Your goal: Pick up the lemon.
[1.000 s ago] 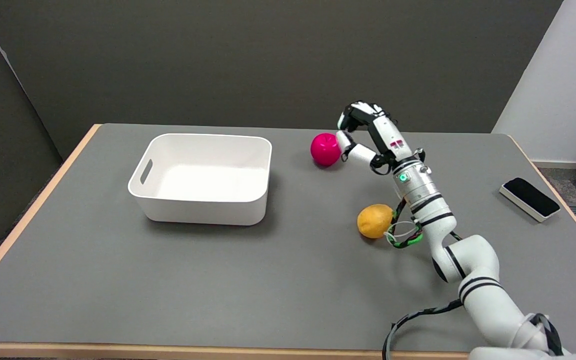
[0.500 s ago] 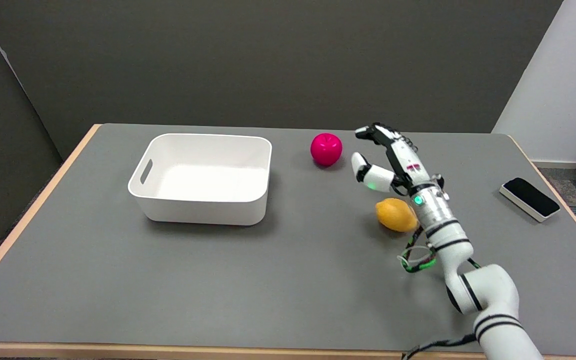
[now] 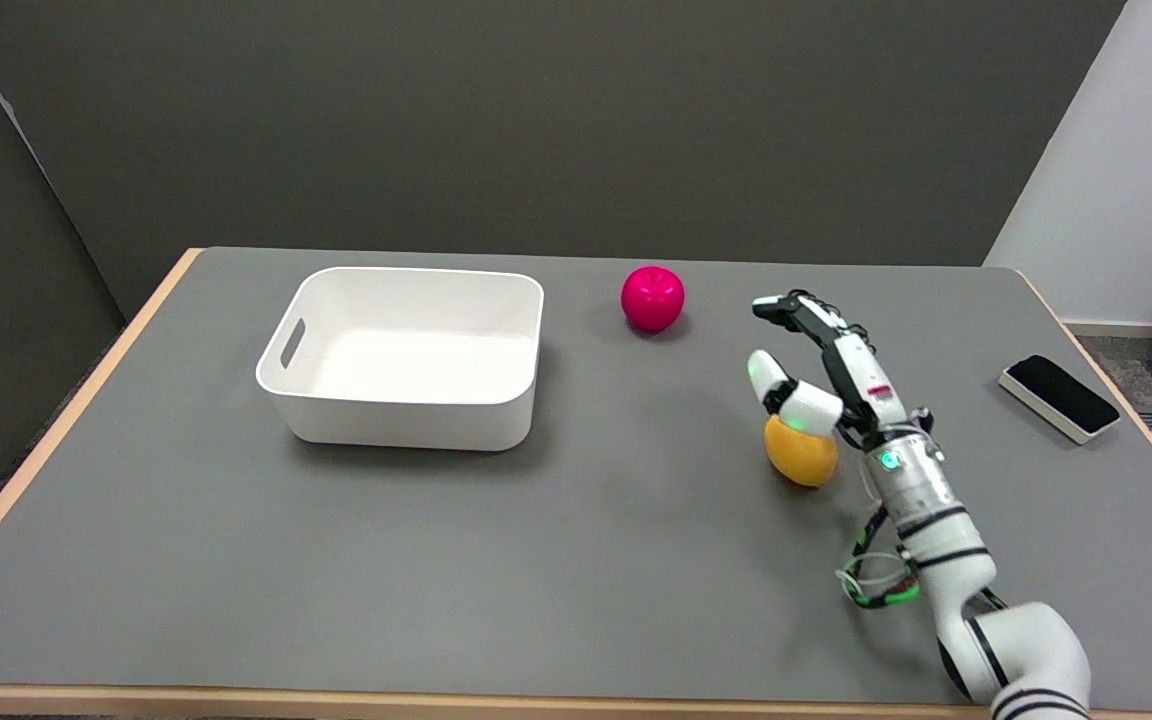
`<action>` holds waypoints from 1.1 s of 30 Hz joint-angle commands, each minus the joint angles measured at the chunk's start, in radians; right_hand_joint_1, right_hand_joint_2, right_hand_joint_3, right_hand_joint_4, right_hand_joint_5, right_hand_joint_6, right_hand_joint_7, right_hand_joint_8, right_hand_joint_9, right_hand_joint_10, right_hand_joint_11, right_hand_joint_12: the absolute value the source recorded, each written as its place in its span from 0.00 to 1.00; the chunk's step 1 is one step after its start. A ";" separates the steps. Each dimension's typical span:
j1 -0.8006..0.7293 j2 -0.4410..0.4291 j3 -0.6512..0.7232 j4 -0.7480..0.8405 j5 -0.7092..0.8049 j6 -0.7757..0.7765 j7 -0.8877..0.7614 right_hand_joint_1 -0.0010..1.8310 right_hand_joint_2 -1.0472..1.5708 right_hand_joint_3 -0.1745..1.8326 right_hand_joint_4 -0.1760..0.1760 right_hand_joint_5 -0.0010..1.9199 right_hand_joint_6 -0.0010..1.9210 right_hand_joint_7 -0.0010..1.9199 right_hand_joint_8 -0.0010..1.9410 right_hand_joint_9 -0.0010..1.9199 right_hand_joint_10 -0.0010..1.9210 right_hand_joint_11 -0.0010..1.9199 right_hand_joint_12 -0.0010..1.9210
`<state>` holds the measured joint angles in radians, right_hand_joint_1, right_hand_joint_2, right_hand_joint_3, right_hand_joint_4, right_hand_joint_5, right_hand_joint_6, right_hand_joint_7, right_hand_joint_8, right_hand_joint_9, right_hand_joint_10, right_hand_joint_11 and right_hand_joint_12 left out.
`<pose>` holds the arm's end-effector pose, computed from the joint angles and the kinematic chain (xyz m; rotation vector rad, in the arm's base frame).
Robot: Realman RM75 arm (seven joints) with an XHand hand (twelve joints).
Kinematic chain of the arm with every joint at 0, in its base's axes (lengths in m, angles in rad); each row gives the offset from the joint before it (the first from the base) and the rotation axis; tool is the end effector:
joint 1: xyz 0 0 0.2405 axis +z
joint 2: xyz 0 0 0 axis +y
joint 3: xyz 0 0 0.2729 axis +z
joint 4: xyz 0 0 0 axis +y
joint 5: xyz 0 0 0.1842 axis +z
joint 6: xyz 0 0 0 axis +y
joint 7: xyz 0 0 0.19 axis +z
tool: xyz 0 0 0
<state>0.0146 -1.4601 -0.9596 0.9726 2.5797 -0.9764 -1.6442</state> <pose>-0.3076 -0.3108 0.3880 1.4785 -0.4440 0.9477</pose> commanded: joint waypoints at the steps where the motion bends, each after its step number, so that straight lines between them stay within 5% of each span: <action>1: -0.154 0.035 0.112 -0.219 -0.001 -0.406 0.093 0.30 0.71 0.50 0.13 0.14 0.34 0.20 0.35 0.11 0.45 0.00 0.63; 13: -0.130 0.033 0.108 -0.475 -0.001 -0.600 0.093 0.25 0.67 0.57 0.18 0.13 0.28 0.16 0.30 0.09 0.40 0.00 0.57; 33: -0.061 0.054 0.037 -0.479 -0.001 -0.557 0.089 0.27 0.66 0.57 0.20 0.12 0.27 0.14 0.28 0.08 0.39 0.00 0.54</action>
<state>-0.0748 -1.4178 -0.8937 0.5474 2.5810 -1.5026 -1.5597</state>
